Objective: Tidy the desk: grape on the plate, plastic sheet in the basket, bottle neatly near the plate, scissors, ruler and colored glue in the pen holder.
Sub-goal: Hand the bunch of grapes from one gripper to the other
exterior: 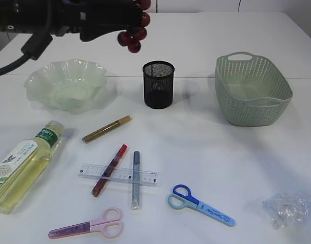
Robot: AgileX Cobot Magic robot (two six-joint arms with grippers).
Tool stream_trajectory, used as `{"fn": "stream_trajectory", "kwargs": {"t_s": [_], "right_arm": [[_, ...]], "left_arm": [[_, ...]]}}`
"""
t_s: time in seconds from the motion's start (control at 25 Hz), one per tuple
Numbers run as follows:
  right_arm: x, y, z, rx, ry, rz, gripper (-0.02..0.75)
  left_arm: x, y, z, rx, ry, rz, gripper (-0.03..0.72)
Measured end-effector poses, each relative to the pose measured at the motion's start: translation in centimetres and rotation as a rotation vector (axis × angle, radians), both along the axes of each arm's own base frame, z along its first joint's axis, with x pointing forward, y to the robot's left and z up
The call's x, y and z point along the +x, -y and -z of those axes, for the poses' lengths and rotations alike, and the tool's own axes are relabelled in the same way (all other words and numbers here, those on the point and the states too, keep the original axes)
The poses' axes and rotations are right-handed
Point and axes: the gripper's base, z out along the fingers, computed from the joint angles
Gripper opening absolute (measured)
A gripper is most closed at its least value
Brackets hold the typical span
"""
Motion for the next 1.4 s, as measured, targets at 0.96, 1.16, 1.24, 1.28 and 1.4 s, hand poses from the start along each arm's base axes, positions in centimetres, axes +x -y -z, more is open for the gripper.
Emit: {"fn": "stream_trajectory", "kwargs": {"t_s": [0.96, 1.16, 1.24, 1.28, 1.4], "right_arm": [[-0.1, 0.0, -0.5, 0.049, 0.003, -0.008, 0.13], [-0.1, 0.0, -0.5, 0.05, 0.007, -0.006, 0.13], [-0.1, 0.0, -0.5, 0.051, 0.013, -0.006, 0.13], [-0.1, 0.0, -0.5, 0.051, 0.013, -0.006, 0.13], [-0.1, 0.0, -0.5, 0.051, 0.013, -0.006, 0.13]], "left_arm": [[0.0, 2.9, -3.3, -0.093, 0.167, 0.037, 0.584], [1.0, 3.2, -3.3, -0.083, 0.178, 0.015, 0.584], [1.4, 3.3, -3.4, -0.081, 0.185, 0.005, 0.583], [1.6, 3.3, -3.4, -0.078, 0.186, 0.001, 0.582], [1.9, 3.4, -3.2, -0.076, 0.182, -0.003, 0.545]]}}
